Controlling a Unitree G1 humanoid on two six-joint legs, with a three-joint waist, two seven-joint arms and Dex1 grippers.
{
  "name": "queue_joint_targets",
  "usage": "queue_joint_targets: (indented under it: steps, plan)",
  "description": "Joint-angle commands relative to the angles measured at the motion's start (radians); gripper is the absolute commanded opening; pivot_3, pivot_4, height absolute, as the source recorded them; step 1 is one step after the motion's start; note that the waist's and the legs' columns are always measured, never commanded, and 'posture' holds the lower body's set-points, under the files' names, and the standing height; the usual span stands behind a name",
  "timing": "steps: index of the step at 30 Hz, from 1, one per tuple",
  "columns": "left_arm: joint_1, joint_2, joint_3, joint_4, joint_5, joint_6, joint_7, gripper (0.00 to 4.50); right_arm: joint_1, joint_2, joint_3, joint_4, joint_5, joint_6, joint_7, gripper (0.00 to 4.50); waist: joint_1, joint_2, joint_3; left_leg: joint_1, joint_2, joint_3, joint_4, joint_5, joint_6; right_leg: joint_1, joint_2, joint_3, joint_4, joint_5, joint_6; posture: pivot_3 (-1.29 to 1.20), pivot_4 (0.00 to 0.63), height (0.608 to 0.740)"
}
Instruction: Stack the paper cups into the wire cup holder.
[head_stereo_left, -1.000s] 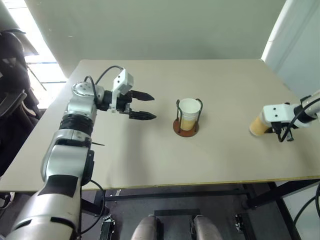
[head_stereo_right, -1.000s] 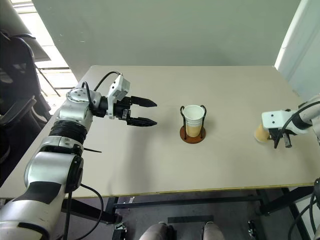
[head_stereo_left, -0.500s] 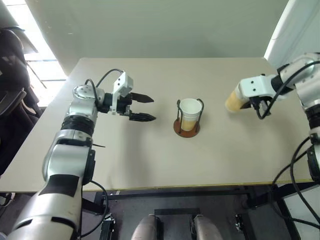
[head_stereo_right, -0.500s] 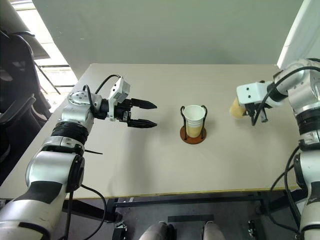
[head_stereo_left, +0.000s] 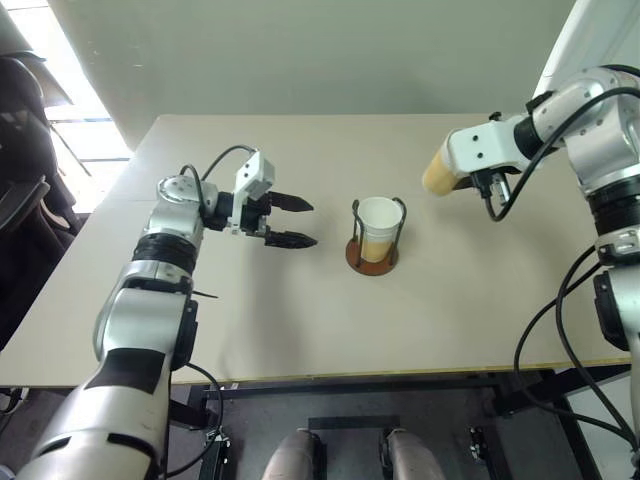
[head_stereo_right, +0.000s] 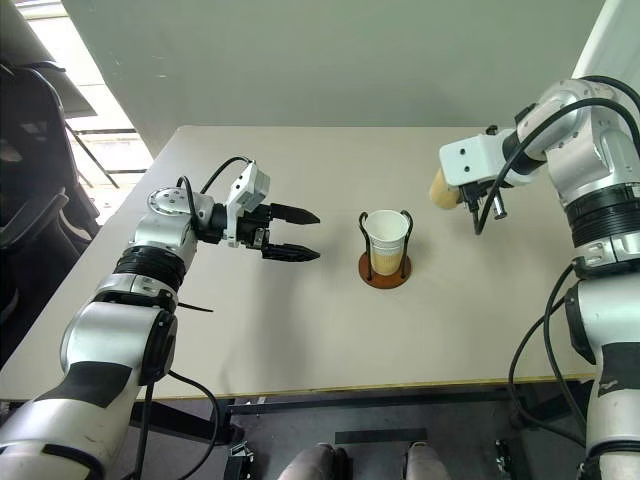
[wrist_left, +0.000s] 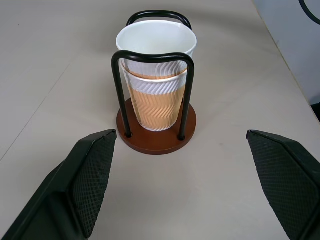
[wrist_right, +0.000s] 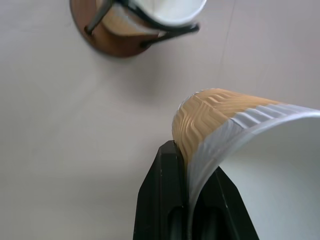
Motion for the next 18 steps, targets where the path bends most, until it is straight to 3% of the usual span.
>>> queue_joint_targets:
  steps: [1,18]
  plan:
    - [-0.032,-0.005,0.015,-0.005,-0.001,-0.013,-0.043,4.50,-0.033,-0.007,-0.017,-0.074,0.025,0.019,0.022,0.07,0.001,0.000,0.000,0.000,0.000,0.000,0.000,0.000,0.000,0.000,0.000,0.000,0.000,0.000,0.000,0.00,0.150,0.740]
    - [-0.048,-0.037,0.018,0.015,0.010,-0.020,-0.038,4.50,0.019,0.044,-0.008,-0.337,0.112,0.180,0.098,0.07,-0.003,0.000,0.000,0.000,0.000,0.000,0.000,0.001,-0.002,0.000,0.000,0.000,0.001,-0.001,-0.001,0.00,0.150,0.740]
